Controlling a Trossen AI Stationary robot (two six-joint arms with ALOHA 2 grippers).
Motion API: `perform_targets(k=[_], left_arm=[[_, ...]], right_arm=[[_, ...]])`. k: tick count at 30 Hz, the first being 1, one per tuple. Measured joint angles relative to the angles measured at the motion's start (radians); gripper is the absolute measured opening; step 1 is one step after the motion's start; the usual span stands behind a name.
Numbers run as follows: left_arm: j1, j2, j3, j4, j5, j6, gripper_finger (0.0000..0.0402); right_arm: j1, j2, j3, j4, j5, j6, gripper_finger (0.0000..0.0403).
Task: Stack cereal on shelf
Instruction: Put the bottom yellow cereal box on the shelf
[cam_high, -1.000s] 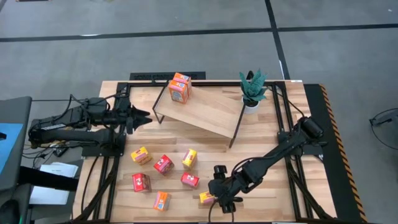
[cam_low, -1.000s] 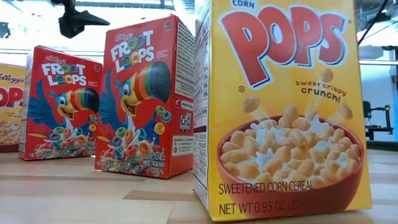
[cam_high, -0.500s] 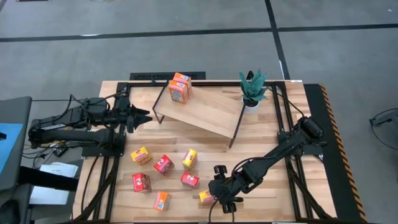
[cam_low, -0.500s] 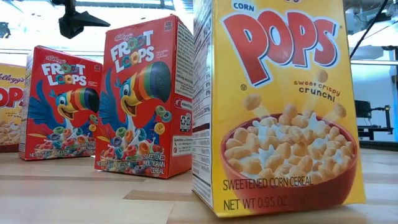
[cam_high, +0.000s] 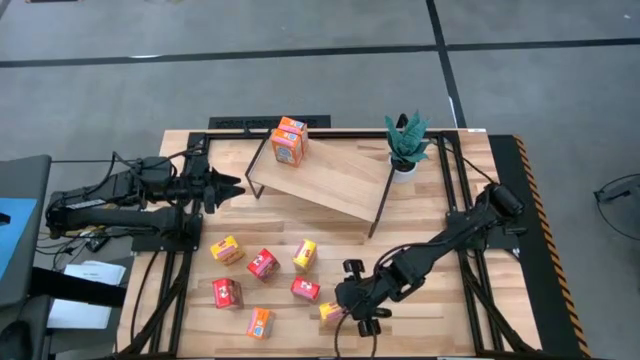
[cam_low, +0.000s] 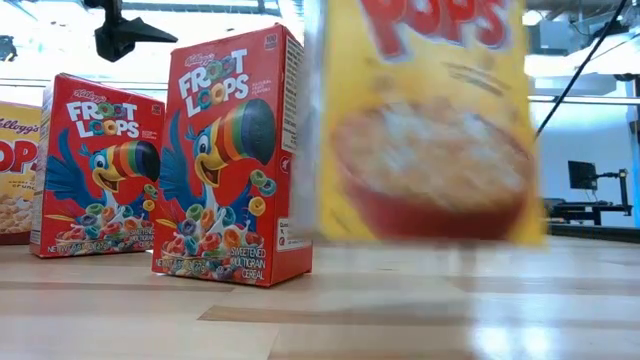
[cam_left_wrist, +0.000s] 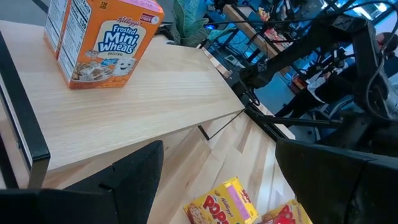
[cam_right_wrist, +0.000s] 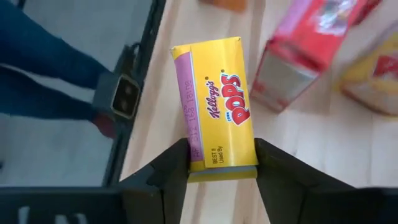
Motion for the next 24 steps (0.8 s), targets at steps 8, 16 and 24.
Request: perform_targets(k=[8,16,24], left_arm=[[0.000,0.000,0.000,0.000,-0.002,0.003,0.0300],[0.000,0.000,0.000,0.000,-0.023,0.004,0.0300],[0.000,0.000,0.000,-0.003,-0.027,0.004,0.0300]], right_arm=[[-0.119,-0.174,0.009,-0.094,0.095,-0.016,0.0192],[-0.317,-0.340,0.009,-0.127,0.267,-0.054,0.0178],[-0.576,-0.322,0.069,-0.116,0.289,-0.195,0.0188]])
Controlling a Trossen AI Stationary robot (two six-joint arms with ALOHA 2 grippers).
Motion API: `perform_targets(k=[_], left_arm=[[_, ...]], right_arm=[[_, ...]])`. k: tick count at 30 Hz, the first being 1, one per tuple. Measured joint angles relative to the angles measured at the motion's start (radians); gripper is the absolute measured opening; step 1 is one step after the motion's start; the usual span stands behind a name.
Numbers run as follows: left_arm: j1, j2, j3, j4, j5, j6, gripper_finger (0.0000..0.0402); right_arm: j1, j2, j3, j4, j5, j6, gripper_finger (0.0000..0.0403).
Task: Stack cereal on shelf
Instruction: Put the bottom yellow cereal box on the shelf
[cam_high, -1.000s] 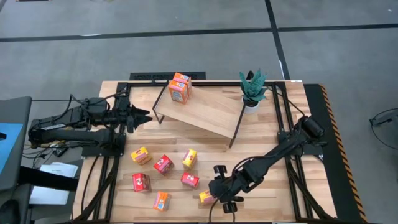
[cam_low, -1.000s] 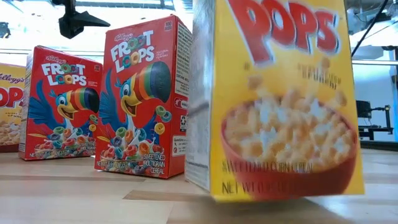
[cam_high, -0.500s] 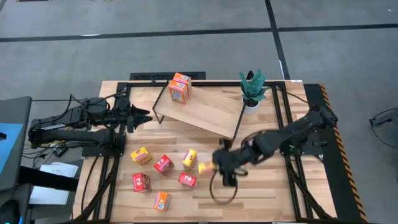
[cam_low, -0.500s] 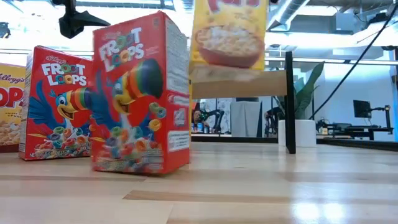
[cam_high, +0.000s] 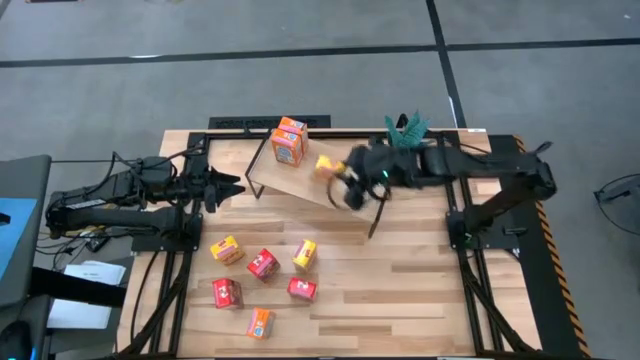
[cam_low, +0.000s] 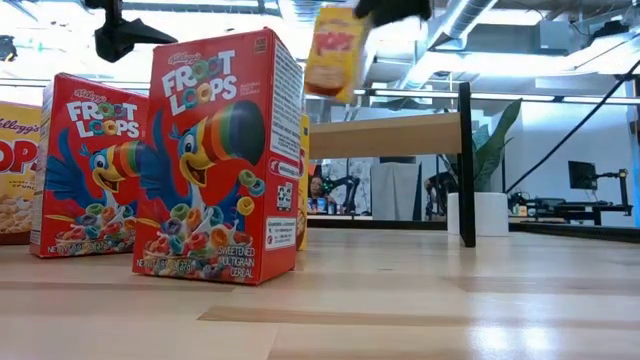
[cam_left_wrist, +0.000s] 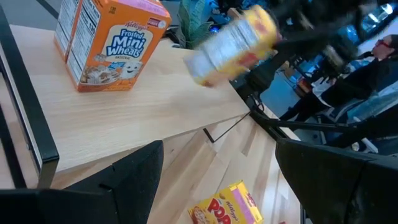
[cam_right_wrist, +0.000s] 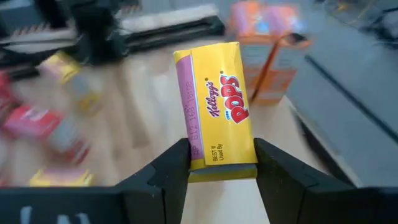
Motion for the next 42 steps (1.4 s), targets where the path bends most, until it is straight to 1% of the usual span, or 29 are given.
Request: perform_targets(k=[1,3,8,12,14,16,22,26,35,42], left_arm=[[0.000,0.000,0.000,0.000,-0.003,0.000,0.0300],[0.000,0.000,0.000,0.000,-0.010,0.000,0.0300],[0.000,0.000,0.000,-0.001,-0.024,0.015,0.0300],[0.000,0.000,0.000,-0.001,-0.025,0.026,0.0300],[0.000,0.000,0.000,-0.001,-0.025,0.026,0.0300],[0.000,0.000,0.000,-0.001,-0.027,0.026,0.0300],[0.000,0.000,0.000,-0.001,-0.029,0.027,0.0300],[0.000,0.000,0.000,-0.001,-0.029,0.027,0.0300],[0.000,0.000,0.000,-0.001,-0.029,0.034,0.0300],[0.000,0.000,0.000,-0.001,-0.029,0.034,0.0300]], right_arm=[[-0.026,0.020,0.021,-0.029,0.000,-0.024,0.0187],[-0.069,0.060,0.074,-0.016,-0.018,-0.064,0.0184],[-0.153,0.157,0.208,-0.113,-0.048,-0.124,0.0183],[-0.190,0.224,0.277,-0.153,-0.086,-0.150,0.0194],[-0.193,0.246,0.296,-0.140,-0.093,-0.161,0.0198],[-0.205,0.261,0.299,-0.166,-0.106,-0.162,0.0199],[-0.205,0.296,0.302,-0.167,-0.124,-0.164,0.0189],[-0.209,0.297,0.302,-0.161,-0.129,-0.165,0.0185],[-0.225,0.296,0.301,-0.162,-0.148,-0.156,0.0202],[-0.238,0.305,0.302,-0.153,-0.163,-0.138,0.0199]])
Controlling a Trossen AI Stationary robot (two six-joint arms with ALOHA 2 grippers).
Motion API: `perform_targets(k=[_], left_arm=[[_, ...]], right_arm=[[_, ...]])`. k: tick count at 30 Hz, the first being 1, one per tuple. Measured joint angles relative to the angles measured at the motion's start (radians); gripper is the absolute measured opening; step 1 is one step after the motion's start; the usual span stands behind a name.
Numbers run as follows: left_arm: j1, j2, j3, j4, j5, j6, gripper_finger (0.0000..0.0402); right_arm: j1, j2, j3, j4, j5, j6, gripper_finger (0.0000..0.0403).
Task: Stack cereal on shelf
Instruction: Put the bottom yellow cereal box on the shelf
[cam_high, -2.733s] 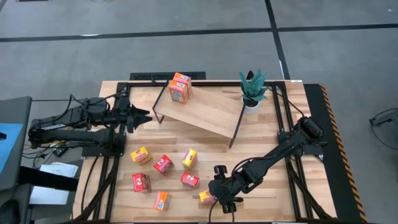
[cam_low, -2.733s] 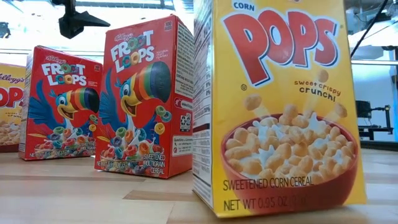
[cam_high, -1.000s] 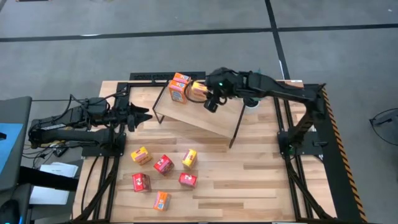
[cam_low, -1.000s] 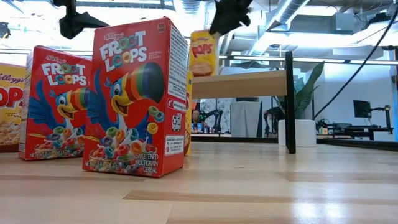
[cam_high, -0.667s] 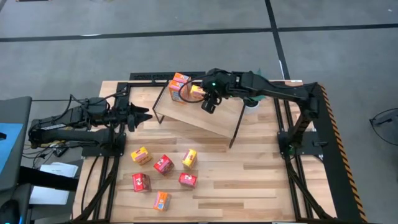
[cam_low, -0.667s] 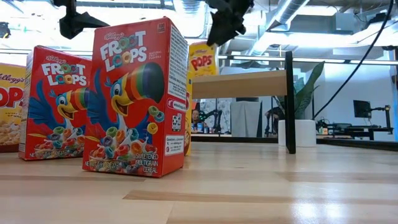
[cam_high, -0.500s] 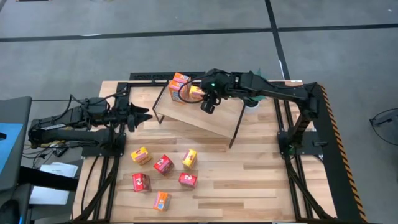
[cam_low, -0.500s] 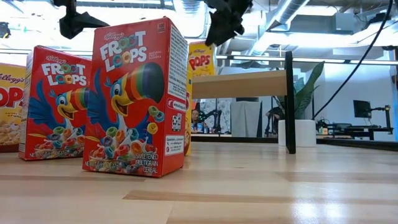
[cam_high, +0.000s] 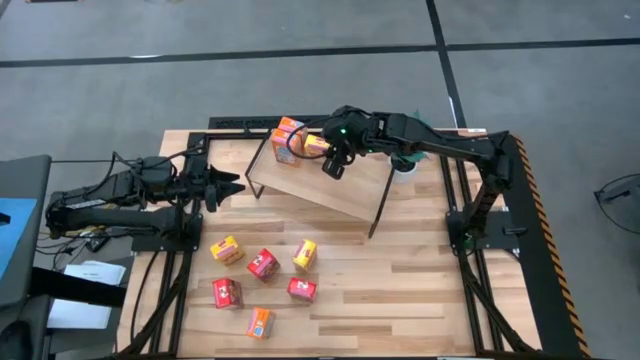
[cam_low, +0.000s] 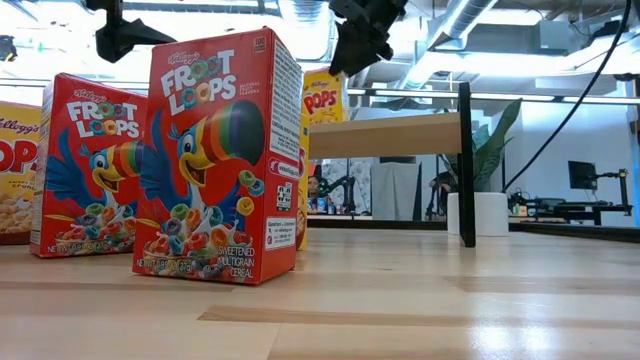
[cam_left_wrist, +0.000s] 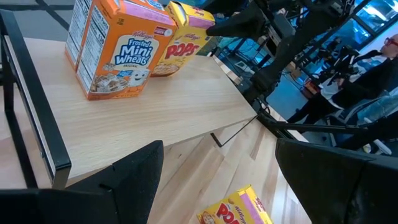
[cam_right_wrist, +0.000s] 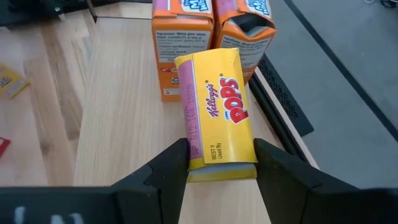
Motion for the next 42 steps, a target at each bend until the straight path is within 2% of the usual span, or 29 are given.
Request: perform_targets(k=[14,29,38,42], left_arm=[[0.000,0.000,0.000,0.000,-0.005,0.008,0.0300],[0.000,0.000,0.000,0.000,-0.012,0.008,0.0300],[0.000,0.000,0.000,0.000,-0.015,0.009,0.0300],[0.000,0.000,0.000,0.000,-0.015,0.026,0.0300]], right_arm=[[-0.002,0.007,-0.003,-0.010,-0.007,-0.025,0.0243],[-0.002,0.006,-0.002,-0.008,0.003,-0.055,0.0252],[-0.002,0.004,0.098,-0.091,0.006,-0.087,0.0252],[-0.002,0.004,0.150,-0.182,0.009,-0.086,0.0252]])
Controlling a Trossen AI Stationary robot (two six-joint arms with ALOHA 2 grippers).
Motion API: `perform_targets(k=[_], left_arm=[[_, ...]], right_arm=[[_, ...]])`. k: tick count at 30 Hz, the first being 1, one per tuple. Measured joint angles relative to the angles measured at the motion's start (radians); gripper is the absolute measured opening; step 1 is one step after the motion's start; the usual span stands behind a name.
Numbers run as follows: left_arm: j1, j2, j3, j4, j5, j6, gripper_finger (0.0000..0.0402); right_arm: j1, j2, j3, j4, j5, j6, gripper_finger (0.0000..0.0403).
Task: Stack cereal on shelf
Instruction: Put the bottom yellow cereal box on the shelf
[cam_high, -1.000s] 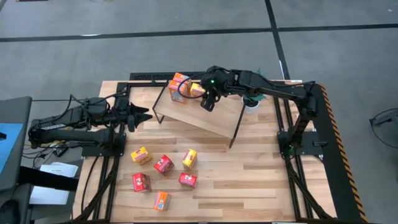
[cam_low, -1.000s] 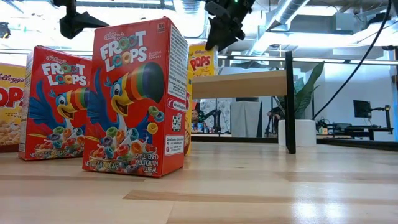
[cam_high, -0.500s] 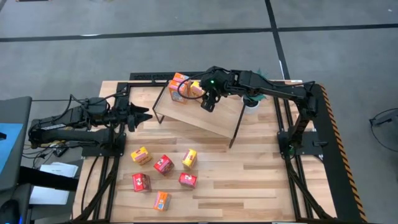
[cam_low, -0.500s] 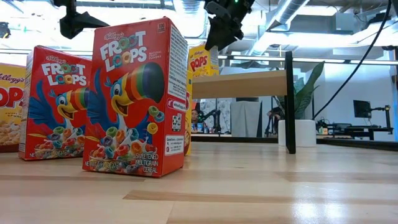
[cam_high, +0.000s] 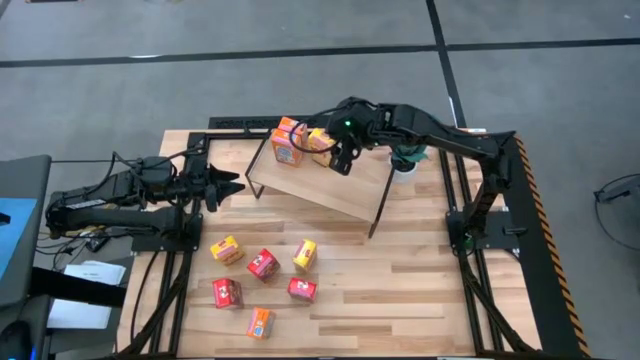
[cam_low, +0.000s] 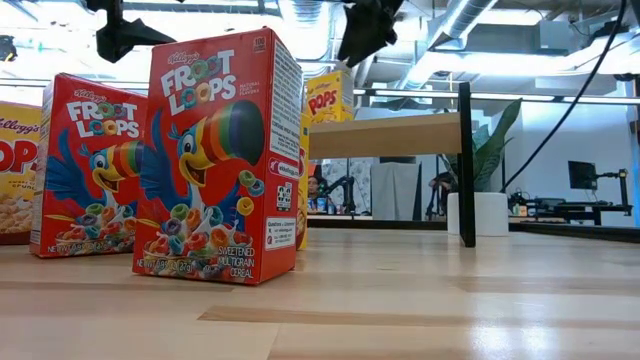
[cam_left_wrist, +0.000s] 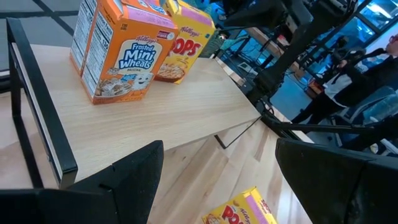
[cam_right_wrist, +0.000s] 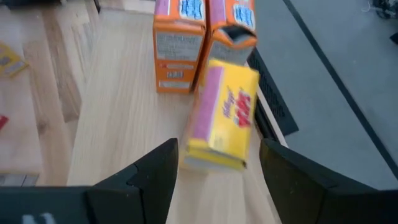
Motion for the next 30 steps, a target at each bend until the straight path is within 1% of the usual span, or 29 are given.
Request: perform_targets(k=[5,8,10,14,18,20,22,25,30], left_arm=[[0.000,0.000,0.000,0.000,-0.005,0.008,0.0300],[0.000,0.000,0.000,0.000,-0.007,0.010,0.0300],[0.000,0.000,0.000,0.000,-0.007,0.018,0.0300],[0.000,0.000,0.000,0.000,-0.007,0.027,0.0300],[0.000,0.000,0.000,0.000,-0.007,0.027,0.0300],[0.000,0.000,0.000,0.000,-0.007,0.027,0.0300],[0.000,0.000,0.000,-0.001,-0.007,0.027,0.0300],[0.000,0.000,0.000,-0.001,-0.012,0.027,0.0300],[0.000,0.000,0.000,-0.001,-0.025,0.027,0.0300]], right_arm=[[0.025,-0.011,0.061,-0.115,0.010,0.018,0.0245],[0.051,-0.032,0.061,-0.126,0.027,0.030,0.0222],[0.060,-0.038,0.062,-0.133,0.027,0.026,0.0194],[0.063,-0.040,0.035,-0.128,0.027,0.018,0.0117],[0.052,-0.054,-0.062,-0.076,0.026,0.007,0.0052],[0.047,-0.074,-0.125,-0.011,0.022,0.008,0.0029],[0.039,-0.100,-0.186,0.019,0.020,0.002,0.0013],[0.029,-0.137,-0.260,0.108,0.022,0.000,0.0010],[0.005,-0.167,-0.340,0.204,-0.001,0.015,0.0043]])
